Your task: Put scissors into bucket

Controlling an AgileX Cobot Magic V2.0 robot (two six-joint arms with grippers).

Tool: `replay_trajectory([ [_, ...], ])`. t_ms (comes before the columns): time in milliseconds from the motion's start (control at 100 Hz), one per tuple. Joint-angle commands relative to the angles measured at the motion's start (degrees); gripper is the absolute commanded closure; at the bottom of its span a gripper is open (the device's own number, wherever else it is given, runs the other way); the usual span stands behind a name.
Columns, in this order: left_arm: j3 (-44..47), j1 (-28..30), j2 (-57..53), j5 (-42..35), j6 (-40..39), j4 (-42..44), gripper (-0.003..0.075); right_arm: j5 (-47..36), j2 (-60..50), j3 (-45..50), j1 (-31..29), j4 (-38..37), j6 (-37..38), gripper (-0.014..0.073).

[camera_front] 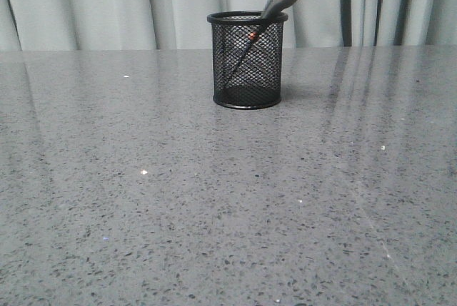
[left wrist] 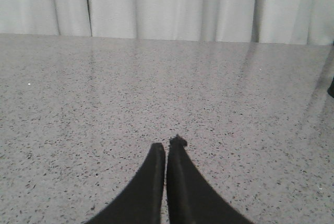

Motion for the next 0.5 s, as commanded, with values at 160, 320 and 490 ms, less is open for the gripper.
replay_trajectory([
  [160,2.29,0.11,-1.63,-4.08,-0.49,-0.02,0.0740,-3.98,0.49,-1.61,-0.26,-0.05,0.02,0.0645],
  [320,2.29,0.11,-1.63,-4.08,-0.49,-0.02,0.0740,-3.98,0.49,-1.61,-0.26,-0.05,0.02,0.0645],
  [490,2.29,0.11,-1.63,-4.08,-0.49,-0.02,0.0740,-5.95,0.40,-0.24,-0.26,-2.23,0.02,0.0645],
])
